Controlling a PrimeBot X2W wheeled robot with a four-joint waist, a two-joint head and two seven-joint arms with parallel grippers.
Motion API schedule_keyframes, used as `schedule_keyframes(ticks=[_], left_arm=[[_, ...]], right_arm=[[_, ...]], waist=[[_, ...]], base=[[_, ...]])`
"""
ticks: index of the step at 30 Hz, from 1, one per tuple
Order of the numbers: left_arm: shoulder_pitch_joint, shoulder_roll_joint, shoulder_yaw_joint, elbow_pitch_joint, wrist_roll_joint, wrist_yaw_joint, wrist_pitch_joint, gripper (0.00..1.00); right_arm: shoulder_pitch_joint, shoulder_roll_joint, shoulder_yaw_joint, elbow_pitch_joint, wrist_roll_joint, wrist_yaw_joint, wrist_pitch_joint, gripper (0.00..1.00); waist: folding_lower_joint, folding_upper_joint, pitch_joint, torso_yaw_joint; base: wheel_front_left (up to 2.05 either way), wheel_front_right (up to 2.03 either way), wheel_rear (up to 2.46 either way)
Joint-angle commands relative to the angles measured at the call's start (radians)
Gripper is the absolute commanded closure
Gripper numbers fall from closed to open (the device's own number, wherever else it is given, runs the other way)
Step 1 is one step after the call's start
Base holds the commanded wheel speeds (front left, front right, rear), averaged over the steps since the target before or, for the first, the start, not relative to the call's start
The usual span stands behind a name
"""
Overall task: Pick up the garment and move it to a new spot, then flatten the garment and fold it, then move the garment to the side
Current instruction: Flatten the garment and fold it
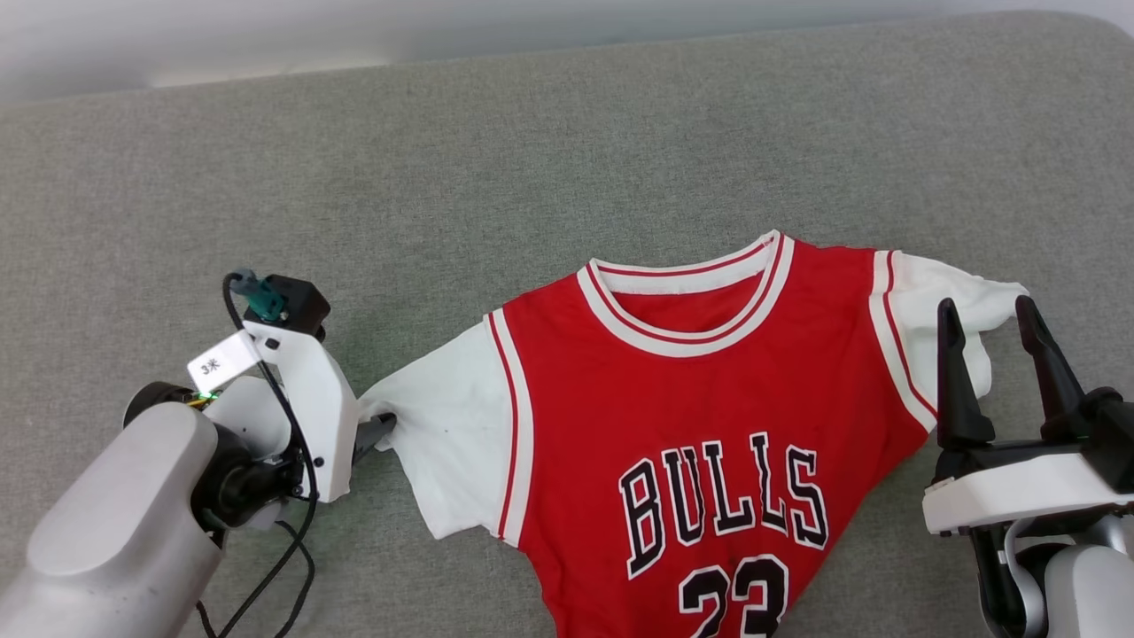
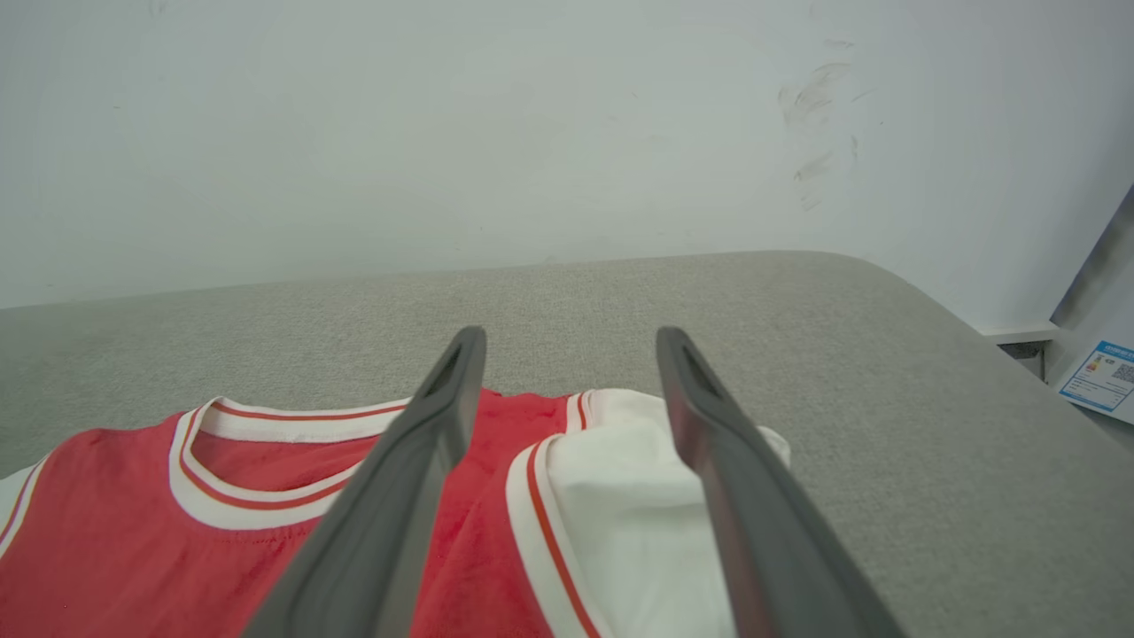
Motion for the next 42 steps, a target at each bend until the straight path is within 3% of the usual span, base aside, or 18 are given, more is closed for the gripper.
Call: schedule_keyframes(ticks=[1,9,16,19,27,33,38,42], left_arm=[[0.064,-0.054,-0.028,0.041,-0.029,-0.012,-0.008,1.00],[0.067,-0.031,0.069,0.041,0.005,0.000,-0.257,1.00],[0.127,0.010,0.171,-0.038,0.006,0.019,-0.479,1.00],[0.147,0.029,0.194,-0.077,0.008,0.026,-0.514,1.00],[0.258,0.101,0.225,-0.327,0.018,0.076,-0.535,1.00],[0.311,0.136,0.224,-0.523,0.019,0.115,-0.503,1.00],[0.310,0.151,0.216,-0.635,0.035,0.133,-0.479,1.00],[0.295,0.148,0.207,-0.689,0.047,0.133,-0.472,1.00]], right_arm=[[-0.018,0.004,0.004,0.002,-0.009,-0.001,0.004,0.00],[0.019,-0.054,0.021,0.001,-0.023,-0.001,0.078,0.00],[0.044,-0.146,0.020,-0.015,0.033,-0.001,0.318,0.00],[0.046,-0.175,0.007,-0.036,0.055,-0.001,0.404,0.00],[-0.027,-0.300,-0.015,-0.124,0.142,-0.001,0.768,0.00],[-0.160,-0.386,-0.005,-0.093,0.205,-0.001,1.036,0.00],[-0.276,-0.419,-0.003,-0.015,0.206,-0.001,1.169,0.00],[-0.340,-0.436,-0.009,0.053,0.177,-0.001,1.209,0.00]], waist=[[0.0000,0.0000,-0.005,0.003],[0.0000,0.0000,-0.062,0.027],[0.0000,0.0000,-0.110,0.067],[0.0000,0.0000,-0.112,0.080],[0.0000,0.0000,-0.072,0.139],[0.0000,0.0000,-0.007,0.194],[0.0000,0.0000,0.048,0.245],[0.0000,0.0000,0.087,0.279]], base=[[0.00,0.00,0.00],[0.00,0.00,0.00],[0.00,0.00,0.00],[0.00,0.00,0.00],[0.00,0.00,0.00],[0.00,0.00,0.00],[0.00,0.00,0.00],[0.00,0.00,0.00]])
